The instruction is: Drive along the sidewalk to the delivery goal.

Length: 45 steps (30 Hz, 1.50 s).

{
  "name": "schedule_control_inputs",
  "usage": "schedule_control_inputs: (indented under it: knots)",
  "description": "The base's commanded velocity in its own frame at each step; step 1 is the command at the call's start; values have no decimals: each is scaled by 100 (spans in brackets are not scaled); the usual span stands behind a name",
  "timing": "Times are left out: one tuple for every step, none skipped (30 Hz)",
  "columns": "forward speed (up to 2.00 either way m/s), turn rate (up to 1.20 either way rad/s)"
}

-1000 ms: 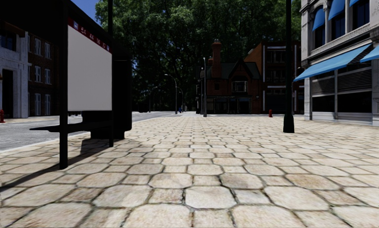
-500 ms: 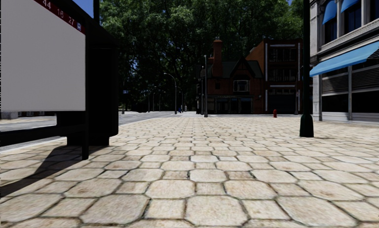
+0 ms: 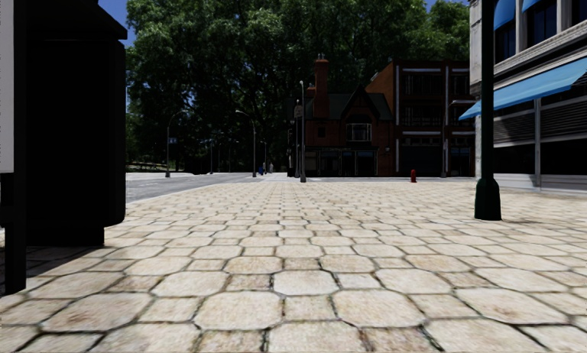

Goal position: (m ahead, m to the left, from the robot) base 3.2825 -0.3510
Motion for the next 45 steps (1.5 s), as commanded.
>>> schedule_control_inputs:
  knots:
    - [200, 0]
    - [200, 0]
    - [200, 0]
    - [200, 0]
    - [200, 0]
    - [200, 0]
    - [200, 0]
    - [200, 0]
    - [200, 0]
    - [200, 0]
    - [200, 0]
    - [200, 0]
    - [200, 0]
    - [200, 0]
    - [200, 0]
    - [200, 0]
    - [197, 0]
    - [185, 0]
    - [178, 0]
    - [178, 0]
    - [170, 0]
    - [159, -11]
    - [157, -50]
    - [157, -50]
    - [156, -65]
    - [156, -70]
    - [156, -57]
    - [156, -57]
    - [157, -10]
    - [157, 0]
    - [157, 0]
    - [157, 0]
    - [157, 0]
    - [157, 0]
    - [157, 0]
    - [157, 0]
    - [154, 0]
    - [148, 0]
    - [148, 0]
    - [141, 0]
    - [135, 0]
    - [132, 0]
    - [130, 0]
    - [130, 0]
    - [126, 0]
